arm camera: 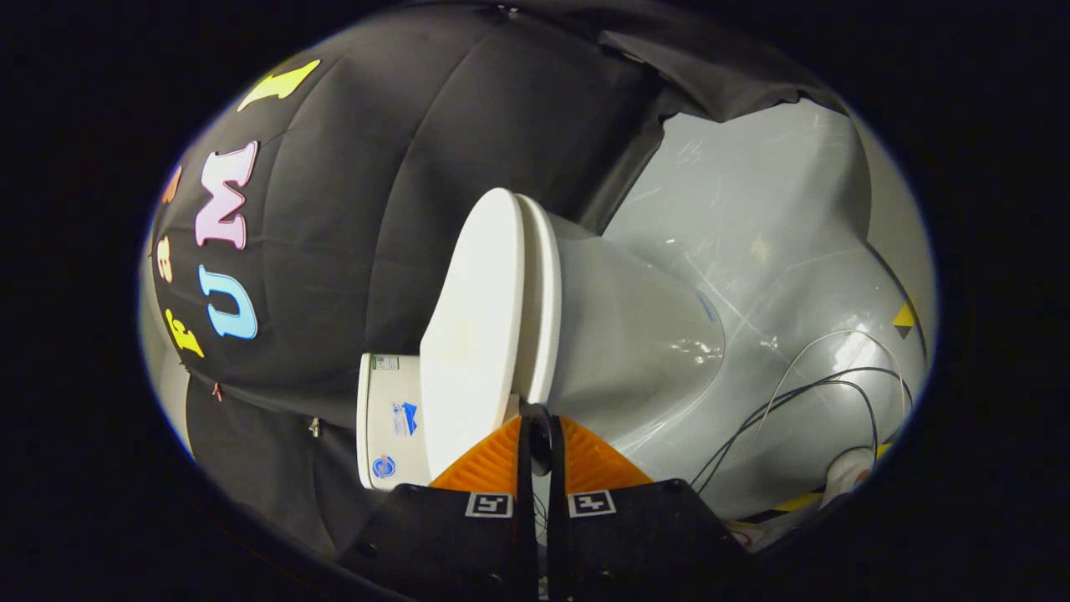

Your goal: Open the toilet lid.

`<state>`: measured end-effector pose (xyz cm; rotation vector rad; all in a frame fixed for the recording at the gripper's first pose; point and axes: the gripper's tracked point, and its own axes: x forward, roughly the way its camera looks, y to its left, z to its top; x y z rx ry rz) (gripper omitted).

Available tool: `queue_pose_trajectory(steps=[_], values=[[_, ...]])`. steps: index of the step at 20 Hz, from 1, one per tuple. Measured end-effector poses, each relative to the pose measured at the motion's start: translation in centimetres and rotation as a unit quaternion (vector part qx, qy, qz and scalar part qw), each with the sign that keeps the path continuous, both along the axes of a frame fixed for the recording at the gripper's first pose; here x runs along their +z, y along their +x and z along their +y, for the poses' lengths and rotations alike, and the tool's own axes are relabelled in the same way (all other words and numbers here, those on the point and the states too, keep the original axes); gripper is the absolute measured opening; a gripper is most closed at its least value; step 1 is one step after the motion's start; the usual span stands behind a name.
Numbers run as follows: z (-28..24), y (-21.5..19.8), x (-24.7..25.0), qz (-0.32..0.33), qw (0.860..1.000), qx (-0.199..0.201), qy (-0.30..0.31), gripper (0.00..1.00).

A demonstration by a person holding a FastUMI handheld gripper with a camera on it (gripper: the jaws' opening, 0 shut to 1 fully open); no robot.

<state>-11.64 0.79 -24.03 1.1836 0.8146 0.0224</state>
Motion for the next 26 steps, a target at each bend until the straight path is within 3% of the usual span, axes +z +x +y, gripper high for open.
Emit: queue_pose_trajectory(steps=[6,7,14,26], values=[[-0.1,0.0,0.4,-0.011,1.000,-0.008,0.003,0.09],[0.3,0.3,0.1,-0.011,1.000,0.001,-0.003,0.05],[0.3,0.5,2.5,-0.013,0.999,-0.002,-0.044,0.05],[2.5,1.3,10.5,-0.026,0.991,0.023,-0.126,0.05]])
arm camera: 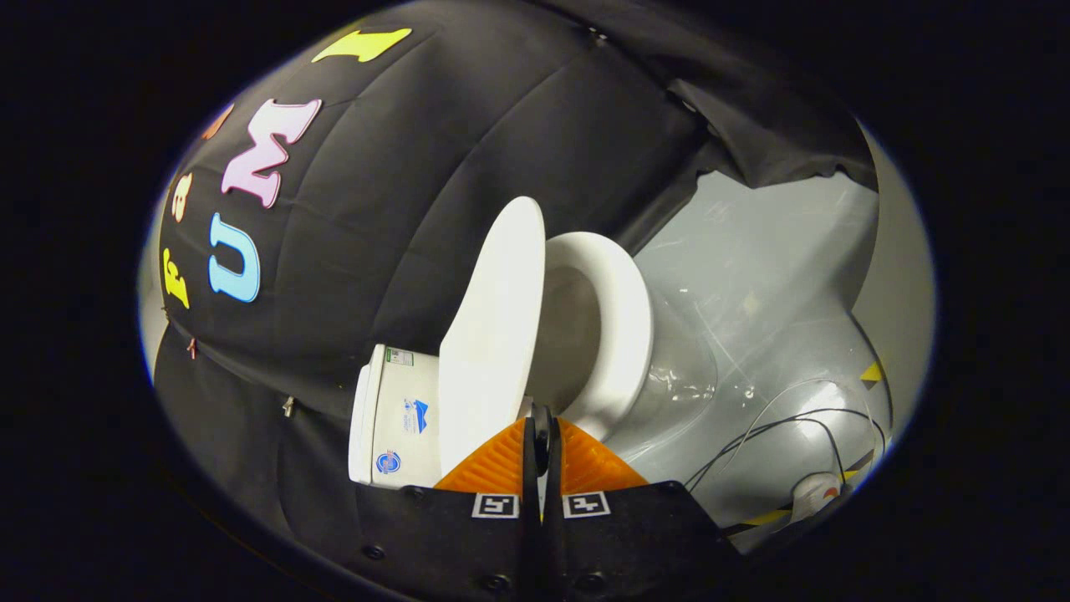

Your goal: Open the toilet lid.

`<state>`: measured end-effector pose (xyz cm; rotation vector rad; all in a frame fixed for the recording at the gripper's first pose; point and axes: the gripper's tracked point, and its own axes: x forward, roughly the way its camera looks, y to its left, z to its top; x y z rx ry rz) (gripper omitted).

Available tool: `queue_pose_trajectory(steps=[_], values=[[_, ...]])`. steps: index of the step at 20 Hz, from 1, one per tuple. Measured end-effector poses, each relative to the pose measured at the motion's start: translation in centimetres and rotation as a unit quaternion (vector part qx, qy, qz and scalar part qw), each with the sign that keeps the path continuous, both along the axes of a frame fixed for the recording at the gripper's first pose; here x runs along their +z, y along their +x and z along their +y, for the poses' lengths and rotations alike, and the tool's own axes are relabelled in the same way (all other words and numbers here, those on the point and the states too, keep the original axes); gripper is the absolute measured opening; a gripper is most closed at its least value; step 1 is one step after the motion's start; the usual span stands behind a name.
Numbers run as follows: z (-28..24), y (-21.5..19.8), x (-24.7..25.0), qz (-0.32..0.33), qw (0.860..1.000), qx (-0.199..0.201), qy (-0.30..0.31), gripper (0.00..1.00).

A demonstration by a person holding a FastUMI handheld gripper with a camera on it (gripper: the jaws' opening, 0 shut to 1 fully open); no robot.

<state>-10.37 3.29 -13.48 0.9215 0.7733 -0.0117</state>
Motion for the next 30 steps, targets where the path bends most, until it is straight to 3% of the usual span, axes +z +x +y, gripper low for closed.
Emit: queue_pose_trajectory(steps=[5,15,22,30], values=[[2.1,0.6,4.7,-0.012,1.000,0.007,-0.017,0.05],[7.7,1.6,12.4,-0.028,0.989,0.047,-0.136,0.05],[11.0,1.7,15.4,-0.028,0.975,0.065,-0.211,0.05],[13.4,1.8,16.8,-0.022,0.965,0.078,-0.248,0.05]])
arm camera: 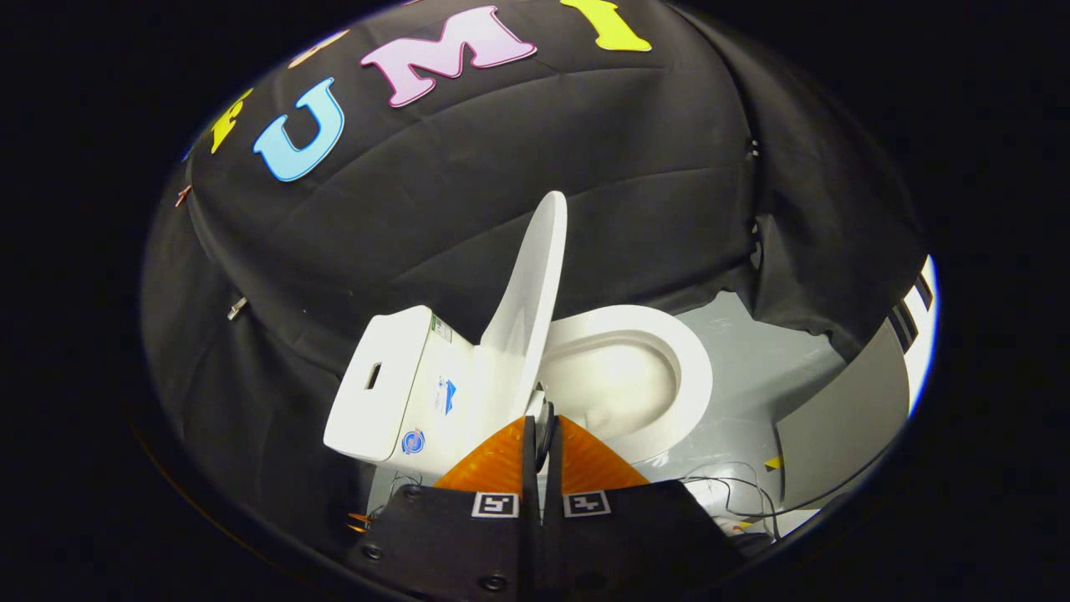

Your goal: Open the toilet lid.

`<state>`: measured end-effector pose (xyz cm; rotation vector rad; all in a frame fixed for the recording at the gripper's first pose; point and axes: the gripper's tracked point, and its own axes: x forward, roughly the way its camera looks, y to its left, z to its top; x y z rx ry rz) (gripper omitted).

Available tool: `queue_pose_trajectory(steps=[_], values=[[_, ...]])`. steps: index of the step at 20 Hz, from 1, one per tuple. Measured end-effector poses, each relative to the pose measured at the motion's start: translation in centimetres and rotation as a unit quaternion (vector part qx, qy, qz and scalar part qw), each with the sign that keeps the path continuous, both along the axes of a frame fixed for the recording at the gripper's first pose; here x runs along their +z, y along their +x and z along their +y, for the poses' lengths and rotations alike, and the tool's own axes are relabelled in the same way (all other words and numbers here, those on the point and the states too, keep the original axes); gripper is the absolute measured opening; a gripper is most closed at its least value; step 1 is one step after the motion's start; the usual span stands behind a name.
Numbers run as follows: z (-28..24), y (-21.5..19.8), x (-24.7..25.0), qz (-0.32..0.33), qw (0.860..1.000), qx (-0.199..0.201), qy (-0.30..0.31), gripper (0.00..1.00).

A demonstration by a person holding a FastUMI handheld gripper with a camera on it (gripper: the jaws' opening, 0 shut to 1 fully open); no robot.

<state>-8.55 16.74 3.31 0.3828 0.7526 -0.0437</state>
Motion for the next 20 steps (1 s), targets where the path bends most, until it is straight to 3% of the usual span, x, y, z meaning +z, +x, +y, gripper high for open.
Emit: queue_pose_trajectory(steps=[17,20], values=[[9.0,0.9,3.7,-0.041,0.992,0.046,-0.106,0.05],[10.7,1.2,4.0,-0.041,0.993,0.039,-0.107,0.05]])
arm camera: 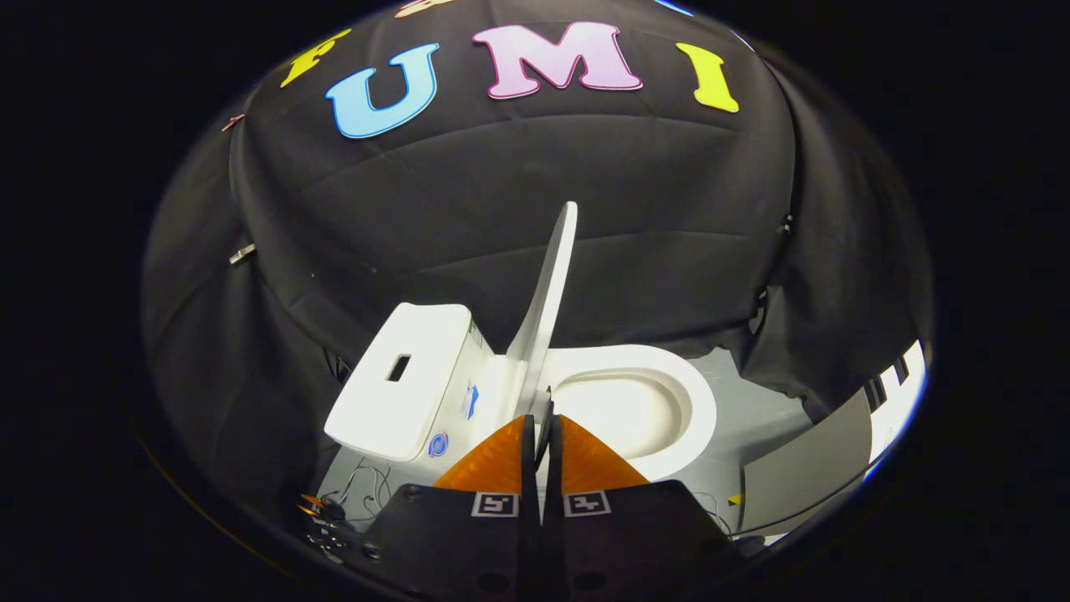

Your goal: Open the toilet lid.

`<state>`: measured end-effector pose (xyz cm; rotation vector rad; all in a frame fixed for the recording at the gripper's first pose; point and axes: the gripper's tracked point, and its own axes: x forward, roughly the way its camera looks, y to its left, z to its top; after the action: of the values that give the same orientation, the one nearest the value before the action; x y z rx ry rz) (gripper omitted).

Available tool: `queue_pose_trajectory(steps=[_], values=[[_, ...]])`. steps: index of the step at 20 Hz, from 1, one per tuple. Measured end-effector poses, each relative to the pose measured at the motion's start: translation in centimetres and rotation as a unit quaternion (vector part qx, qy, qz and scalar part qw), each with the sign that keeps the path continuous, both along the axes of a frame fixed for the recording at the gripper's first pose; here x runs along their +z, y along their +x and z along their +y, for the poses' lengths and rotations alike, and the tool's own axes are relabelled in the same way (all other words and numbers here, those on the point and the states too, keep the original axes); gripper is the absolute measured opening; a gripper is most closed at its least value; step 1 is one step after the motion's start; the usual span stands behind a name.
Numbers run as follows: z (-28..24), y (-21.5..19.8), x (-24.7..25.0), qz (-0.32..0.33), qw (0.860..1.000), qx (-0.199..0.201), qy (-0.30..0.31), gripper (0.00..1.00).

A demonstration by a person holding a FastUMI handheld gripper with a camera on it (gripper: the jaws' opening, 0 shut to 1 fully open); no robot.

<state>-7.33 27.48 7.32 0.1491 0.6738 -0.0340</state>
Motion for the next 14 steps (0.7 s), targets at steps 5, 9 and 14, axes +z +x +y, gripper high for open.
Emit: queue_pose_trajectory(steps=[5,9,14], values=[[3.3,0.5,0.7,-0.011,0.999,0.014,-0.033,0.05],[6.1,0.8,0.9,-0.015,0.998,0.024,-0.065,0.05],[9.2,1.1,1.4,-0.026,0.995,0.026,-0.093,0.05]])
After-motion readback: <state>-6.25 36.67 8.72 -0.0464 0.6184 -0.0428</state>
